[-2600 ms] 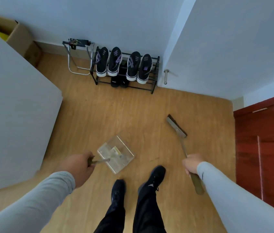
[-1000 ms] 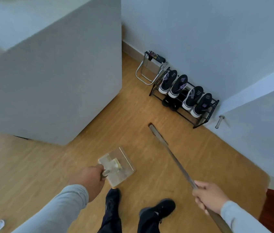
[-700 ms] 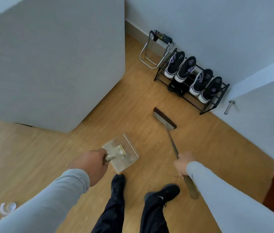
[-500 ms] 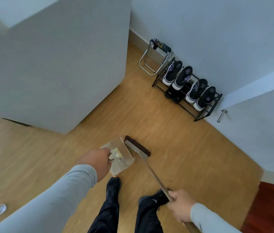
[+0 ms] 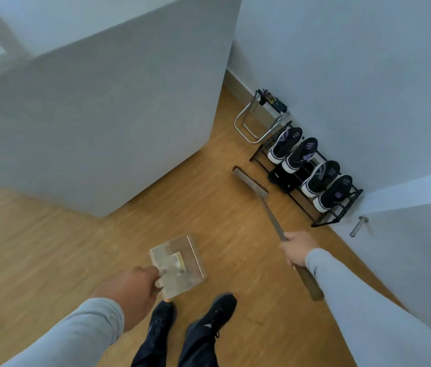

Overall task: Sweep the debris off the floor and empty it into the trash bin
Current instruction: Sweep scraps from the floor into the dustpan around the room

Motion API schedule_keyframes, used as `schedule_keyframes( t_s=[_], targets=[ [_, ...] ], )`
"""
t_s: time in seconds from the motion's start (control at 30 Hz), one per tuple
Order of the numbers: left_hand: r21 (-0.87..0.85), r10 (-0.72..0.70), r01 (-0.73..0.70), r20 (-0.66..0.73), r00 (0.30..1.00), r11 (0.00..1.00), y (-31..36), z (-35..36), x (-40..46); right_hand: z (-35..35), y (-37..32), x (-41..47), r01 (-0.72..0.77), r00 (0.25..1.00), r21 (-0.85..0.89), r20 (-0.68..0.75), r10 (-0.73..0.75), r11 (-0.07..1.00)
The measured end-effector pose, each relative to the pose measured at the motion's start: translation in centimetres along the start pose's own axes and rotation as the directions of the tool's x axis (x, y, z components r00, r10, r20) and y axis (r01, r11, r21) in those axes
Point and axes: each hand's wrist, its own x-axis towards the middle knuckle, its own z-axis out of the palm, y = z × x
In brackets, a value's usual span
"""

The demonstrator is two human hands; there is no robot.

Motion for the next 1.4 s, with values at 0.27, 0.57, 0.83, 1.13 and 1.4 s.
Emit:
schedule_keyframes(
  t_s=[0.27,0.57,0.83,1.13,1.4],
  targets=[
    [-0.006,-0.026,0.026,0.038,0.999,1.0,0.4,0.1,0.0,3.9,-1.2,7.2,-0.04,0.999,-0.394,-0.035,0.028,0.918],
    [0.001,-0.037,0.037,0.05,0.998,0.999,0.6,-0.4,-0.8,7.1,10.9,-7.4,0.022,0.962,-0.427,0.254,0.097,0.904],
    [0.052,-0.034,0.033,0.013,0.999,0.998,0.7,-0.5,0.1,0.5,15.8,-10.9,-0.199,0.975,-0.107,0.082,0.208,0.974],
    [0.053,-0.024,0.025,-0.02,1.0,0.998,0.1,0.6,-0.1,13.8,11.7,-6.9,-0.261,0.948,-0.087,0.164,0.272,0.961],
    [0.097,0.028,-0.022,-0.061,0.998,0.995,0.2,2.4,-1.1,19.7,15.9,-20.1,-0.19,0.924,0.063,0.348,0.157,0.98]
  ],
)
